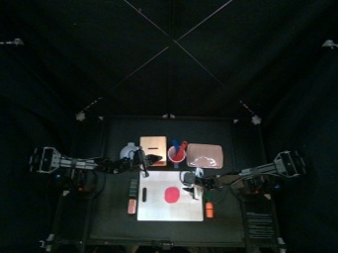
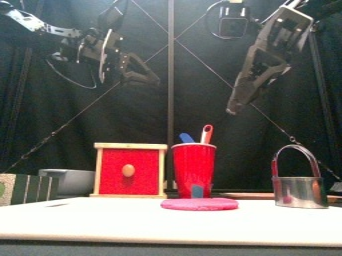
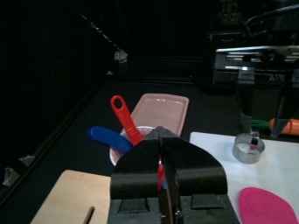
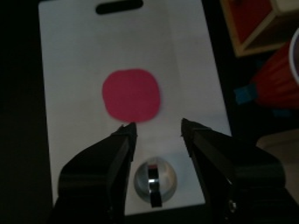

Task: Get the cutter from the drawer then cut the dough then place the extra dough in the bowl
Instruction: Cut the dough

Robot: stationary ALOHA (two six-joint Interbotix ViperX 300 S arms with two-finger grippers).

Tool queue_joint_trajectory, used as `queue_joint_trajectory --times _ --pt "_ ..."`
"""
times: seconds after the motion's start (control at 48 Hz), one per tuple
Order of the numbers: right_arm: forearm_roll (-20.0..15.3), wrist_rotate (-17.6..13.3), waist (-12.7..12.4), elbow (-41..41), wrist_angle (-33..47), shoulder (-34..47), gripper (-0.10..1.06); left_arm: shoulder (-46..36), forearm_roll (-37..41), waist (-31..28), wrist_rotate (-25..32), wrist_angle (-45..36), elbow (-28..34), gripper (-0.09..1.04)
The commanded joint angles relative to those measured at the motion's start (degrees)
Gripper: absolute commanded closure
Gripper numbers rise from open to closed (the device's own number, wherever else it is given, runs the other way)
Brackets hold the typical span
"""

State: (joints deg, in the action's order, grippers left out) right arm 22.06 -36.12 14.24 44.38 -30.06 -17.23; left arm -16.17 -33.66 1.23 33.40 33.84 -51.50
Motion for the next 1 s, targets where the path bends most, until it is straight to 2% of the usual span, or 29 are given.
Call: queue_joint_trajectory --times 0.021,0.104,0.229,0.542,0.646,0.854,1.0 --pt "-1.6 0.4 1.7 0.4 -2.0 -1.0 0.10 -0.5 -0.2 2.6 -0.1 3.1 -0.1 0.61" --pt "-2.2 0.4 2.4 1.6 -1.3 -0.7 0.10 -0.1 -0.4 5.3 -0.3 4.9 -0.9 0.61" --pt "-1.8 0.5 2.0 3.2 -1.1 -0.1 0.10 1.1 -1.7 8.6 -0.4 7.5 -1.8 0.61" --pt "-0.6 0.5 0.2 4.2 2.8 2.6 0.11 3.6 -4.0 9.8 -0.4 7.7 -1.6 0.61" --pt "-0.6 0.5 -0.2 4.2 3.3 4.0 0.19 4.4 -4.0 9.8 -0.4 7.7 -1.6 0.61" --pt "-0.5 0.4 -0.5 2.1 3.6 5.0 0.44 6.1 -4.7 9.8 -0.4 7.7 -1.8 0.61" --pt "-0.8 0.1 -0.2 -2.7 3.6 5.4 0.47 7.3 -6.1 10.4 -0.3 7.7 -2.3 0.61"
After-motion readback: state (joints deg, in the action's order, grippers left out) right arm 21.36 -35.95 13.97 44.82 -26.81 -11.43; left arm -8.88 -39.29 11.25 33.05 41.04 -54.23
